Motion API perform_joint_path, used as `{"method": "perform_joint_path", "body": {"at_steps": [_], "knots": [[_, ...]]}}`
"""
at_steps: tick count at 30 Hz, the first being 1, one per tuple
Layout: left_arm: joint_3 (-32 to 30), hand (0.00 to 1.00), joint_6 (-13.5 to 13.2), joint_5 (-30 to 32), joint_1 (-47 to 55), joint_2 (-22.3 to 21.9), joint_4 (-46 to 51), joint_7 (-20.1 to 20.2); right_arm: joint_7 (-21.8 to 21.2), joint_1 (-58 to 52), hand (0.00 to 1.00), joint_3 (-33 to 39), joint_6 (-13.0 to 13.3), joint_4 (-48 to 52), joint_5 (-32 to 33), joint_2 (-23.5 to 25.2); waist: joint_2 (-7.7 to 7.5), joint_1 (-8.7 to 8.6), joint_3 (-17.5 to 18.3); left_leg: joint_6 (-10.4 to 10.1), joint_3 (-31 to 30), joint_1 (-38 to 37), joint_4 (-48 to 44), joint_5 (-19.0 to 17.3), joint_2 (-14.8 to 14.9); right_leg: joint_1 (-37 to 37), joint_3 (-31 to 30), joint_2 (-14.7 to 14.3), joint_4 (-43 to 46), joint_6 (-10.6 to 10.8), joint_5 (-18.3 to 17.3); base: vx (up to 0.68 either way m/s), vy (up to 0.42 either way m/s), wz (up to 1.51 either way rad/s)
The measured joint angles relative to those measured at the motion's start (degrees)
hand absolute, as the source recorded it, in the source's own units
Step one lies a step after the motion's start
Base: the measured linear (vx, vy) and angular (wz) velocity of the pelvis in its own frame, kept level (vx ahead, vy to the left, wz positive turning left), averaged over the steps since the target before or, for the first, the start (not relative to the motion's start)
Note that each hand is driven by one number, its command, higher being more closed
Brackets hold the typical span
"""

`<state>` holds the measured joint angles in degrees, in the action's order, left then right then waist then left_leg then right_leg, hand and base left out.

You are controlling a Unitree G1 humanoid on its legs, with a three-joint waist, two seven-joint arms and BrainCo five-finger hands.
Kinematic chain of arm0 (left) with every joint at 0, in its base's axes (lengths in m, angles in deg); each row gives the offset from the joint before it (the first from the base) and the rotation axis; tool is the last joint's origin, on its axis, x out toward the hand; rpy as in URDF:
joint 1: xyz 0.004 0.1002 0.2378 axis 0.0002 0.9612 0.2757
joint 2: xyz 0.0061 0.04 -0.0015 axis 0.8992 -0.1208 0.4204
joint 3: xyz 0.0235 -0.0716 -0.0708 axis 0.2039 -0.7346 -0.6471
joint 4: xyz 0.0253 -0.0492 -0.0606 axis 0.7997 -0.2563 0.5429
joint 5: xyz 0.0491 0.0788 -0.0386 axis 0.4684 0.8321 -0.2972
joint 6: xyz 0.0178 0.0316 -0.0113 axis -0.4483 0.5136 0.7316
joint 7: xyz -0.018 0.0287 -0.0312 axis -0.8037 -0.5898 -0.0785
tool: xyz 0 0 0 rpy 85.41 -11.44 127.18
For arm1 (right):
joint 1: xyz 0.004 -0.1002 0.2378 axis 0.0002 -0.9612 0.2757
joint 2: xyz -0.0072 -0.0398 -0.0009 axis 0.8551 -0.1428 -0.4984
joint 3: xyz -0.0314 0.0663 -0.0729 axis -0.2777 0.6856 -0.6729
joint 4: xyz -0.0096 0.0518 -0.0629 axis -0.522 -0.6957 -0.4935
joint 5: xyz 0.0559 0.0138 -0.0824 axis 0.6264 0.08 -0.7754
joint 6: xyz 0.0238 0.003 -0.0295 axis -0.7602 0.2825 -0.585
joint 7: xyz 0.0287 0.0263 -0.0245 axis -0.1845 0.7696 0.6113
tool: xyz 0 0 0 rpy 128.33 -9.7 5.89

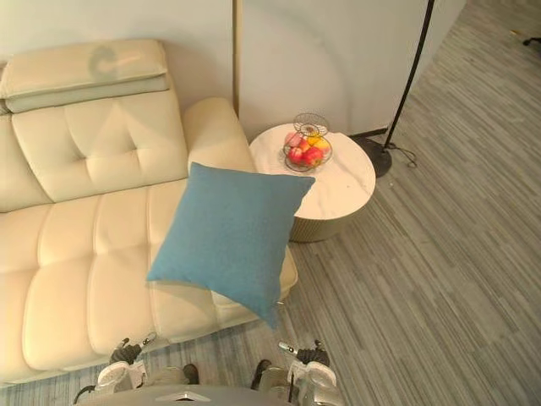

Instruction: Pick up cushions and gather them together orderly.

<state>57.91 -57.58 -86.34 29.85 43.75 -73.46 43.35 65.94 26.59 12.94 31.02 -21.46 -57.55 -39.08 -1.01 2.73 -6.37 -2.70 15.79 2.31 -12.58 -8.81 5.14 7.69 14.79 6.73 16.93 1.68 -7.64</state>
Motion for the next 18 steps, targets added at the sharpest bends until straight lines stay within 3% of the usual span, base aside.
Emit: {"method": "perform_joint_path", "body": {"at_steps": [7, 18], "knots": [[2.5, 0.0, 0.0, -0.4, 1.8, 1.7, -0.8, 0.1, 2.4, -3.3, 0.0, 4.8, 1.2, 12.0, 4.3, -0.7, -0.37, -1.18, 2.0, 1.2, 0.7, -3.0, 10.5, 5.8, -2.3, -2.2, -1.2, -1.0, -8.8, 0.5, 6.2, -0.06, 0.046, -0.05], [6.0, 0.0, 0.1, -0.4, 2.1, 4.4, -1.5, 1.2, 1.7, 1.6, 0.0, 1.0, 2.5, 19.5, 4.3, -6.4, 0.44, -1.04, 1.8, 1.8, 1.4, -3.1, 12.9, 7.3, -3.3, -3.0, -2.6, -2.3, -14.4, 0.5, 10.3, -0.03, 0.012, -0.07]]}}
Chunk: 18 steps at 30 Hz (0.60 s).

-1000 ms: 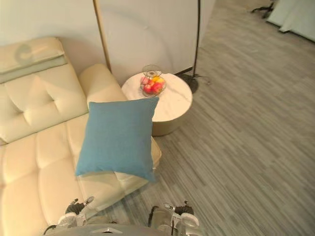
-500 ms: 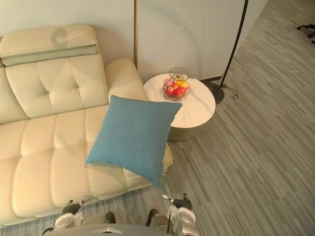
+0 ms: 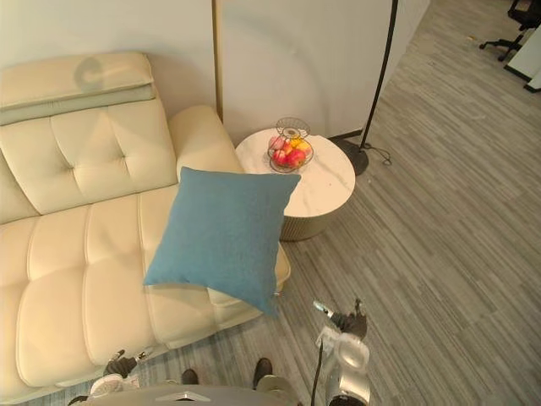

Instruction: Pick up cushions and gather them together orderly.

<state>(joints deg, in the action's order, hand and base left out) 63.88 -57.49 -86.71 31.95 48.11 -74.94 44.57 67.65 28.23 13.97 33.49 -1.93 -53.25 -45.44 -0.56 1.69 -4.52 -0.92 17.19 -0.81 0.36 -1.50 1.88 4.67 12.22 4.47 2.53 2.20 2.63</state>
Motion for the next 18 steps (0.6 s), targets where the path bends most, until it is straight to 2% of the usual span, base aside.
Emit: {"method": "perform_joint_path", "body": {"at_steps": [6, 10, 13, 16, 18], "knots": [[0.8, 0.0, 0.0, 0.0, -0.1, 1.5, -0.4, 0.0, -0.1, 8.2, 0.0, -4.6, 0.9, 0.2, -0.2, -3.1, 0.57, 1.49, -2.1, 1.0, -0.9, 4.5, -0.3, 0.9, -0.9, 3.6, -0.1, 0.3, -1.8, 0.0, 2.4, -0.04, 0.022, 0.04], [0.8, 0.0, 0.2, 0.0, 0.4, 1.5, -0.9, -0.2, 0.1, 10.8, 0.0, -7.3, 0.9, 0.0, -0.7, -3.6, 0.9, 2.79, -4.1, 1.2, -2.2, 6.8, -0.7, 1.1, -1.1, 5.1, 0.6, 0.6, -2.0, 0.0, 2.4, -0.01, 0.024, 0.16], [0.8, 0.0, 0.1, -0.4, -0.7, 1.5, -0.7, -1.0, 0.2, 13.9, 0.0, -9.2, 0.8, -1.2, -0.7, -3.6, 0.98, 3.15, -6.7, 1.2, -3.7, 8.9, -2.1, 1.0, -1.1, 5.9, 0.9, 0.7, -1.9, 0.0, 2.5, 0.01, 0.019, 0.21], [0.8, 0.0, 0.0, -0.9, -1.3, 1.5, -0.7, -1.5, 0.4, 16.2, 0.0, -10.5, 0.7, -3.3, -0.7, -3.6, 0.99, 3.2, -7.1, 1.2, -4.2, 10.6, -2.7, 1.0, -1.1, 7.3, 0.6, 0.8, -1.6, -0.1, 2.6, 0.0, 0.016, 0.11], [0.8, 0.0, -0.1, -1.4, -2.4, 1.5, -0.5, -2.0, 0.9, 18.5, 0.0, -10.9, 0.6, -4.9, -0.7, -3.7, 1.12, 3.35, -8.7, 1.4, -4.5, 11.5, -3.7, 0.9, -1.1, 7.6, 0.7, 0.9, -1.5, -0.2, 2.7, -0.02, 0.016, 0.07]]}}
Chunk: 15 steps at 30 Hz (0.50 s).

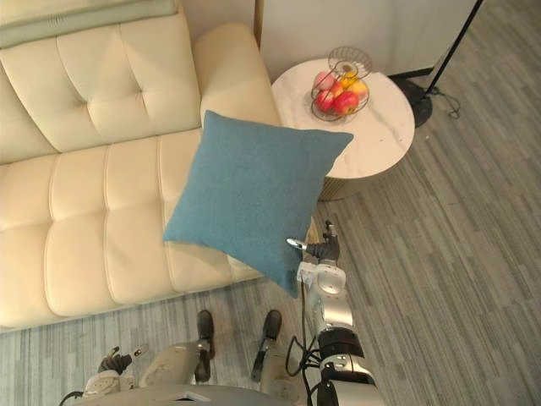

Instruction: Pick up cushions and gather them together orderly.

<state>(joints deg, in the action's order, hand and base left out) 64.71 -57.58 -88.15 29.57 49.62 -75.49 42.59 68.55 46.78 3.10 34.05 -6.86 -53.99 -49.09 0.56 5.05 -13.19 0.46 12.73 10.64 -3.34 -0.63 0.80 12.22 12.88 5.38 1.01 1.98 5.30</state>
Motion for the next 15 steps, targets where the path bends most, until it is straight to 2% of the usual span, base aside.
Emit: {"method": "perform_joint_path", "body": {"at_steps": [7, 15], "knots": [[1.3, 0.0, -0.6, -2.8, -2.3, -0.3, 2.8, -0.8, 1.7, 3.4, 0.0, -2.0, -0.1, 0.0, 0.0, -0.1, 0.84, 0.08, -3.0, 0.3, 0.1, 2.9, -3.1, -0.8, 0.2, 2.3, -0.5, 0.4, 1.6, -0.1, 0.1, -0.05, 0.013, -0.01], [4.1, 0.0, -1.3, -6.1, -8.0, -1.2, 12.0, -3.1, 1.7, 3.9, 0.0, -5.1, -0.2, 1.1, 0.0, 0.2, 2.17, -0.03, -4.9, 0.4, 0.2, 9.3, -9.7, -2.6, 2.0, 7.3, -0.9, 0.3, 5.2, -0.3, -0.1, -0.08, -0.012, -0.02]]}}
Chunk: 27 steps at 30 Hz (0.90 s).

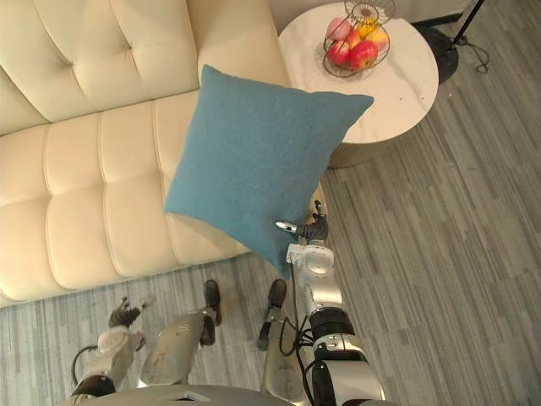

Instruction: Pick up cushions and gather them together orderly.

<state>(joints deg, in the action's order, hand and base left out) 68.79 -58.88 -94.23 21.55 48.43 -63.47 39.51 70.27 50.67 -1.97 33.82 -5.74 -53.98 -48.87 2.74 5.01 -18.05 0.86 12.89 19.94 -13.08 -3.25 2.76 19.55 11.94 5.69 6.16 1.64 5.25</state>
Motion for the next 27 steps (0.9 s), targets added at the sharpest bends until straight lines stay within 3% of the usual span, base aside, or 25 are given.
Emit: {"method": "perform_joint_path", "body": {"at_steps": [8, 17, 27], "knots": [[1.8, 0.0, -0.6, -0.4, -10.8, 1.8, 6.1, -2.1, 0.0, -0.1, 0.0, -3.2, -1.2, 5.4, -0.5, 0.2, 0.14, -0.51, -0.4, -0.2, 1.2, 4.4, -3.6, -0.9, 1.8, 4.6, -0.8, -0.3, 3.1, -0.5, -0.3, -0.07, -0.019, -0.07], [5.8, 0.0, -0.4, 3.1, -25.9, 12.3, 8.0, -2.3, 0.0, 4.1, 0.0, -3.7, -2.3, 10.1, -2.5, -0.3, -0.45, -1.23, -1.9, -0.6, 2.7, 10.2, -8.5, -2.1, 4.6, 10.0, -2.1, -2.0, 5.0, -1.4, 0.3, -0.04, -0.041, -0.13], [8.3, 0.0, 1.0, 8.8, -35.4, 19.4, 7.9, -1.3, -0.1, 9.4, 0.0, -4.3, -2.2, 11.3, -2.5, -2.6, -1.15, -1.96, -2.8, -0.6, 3.5, 14.4, -11.9, -3.5, 6.5, 13.9, -3.0, -3.1, 6.3, -1.7, 0.5, 0.01, -0.032, -0.09]]}}
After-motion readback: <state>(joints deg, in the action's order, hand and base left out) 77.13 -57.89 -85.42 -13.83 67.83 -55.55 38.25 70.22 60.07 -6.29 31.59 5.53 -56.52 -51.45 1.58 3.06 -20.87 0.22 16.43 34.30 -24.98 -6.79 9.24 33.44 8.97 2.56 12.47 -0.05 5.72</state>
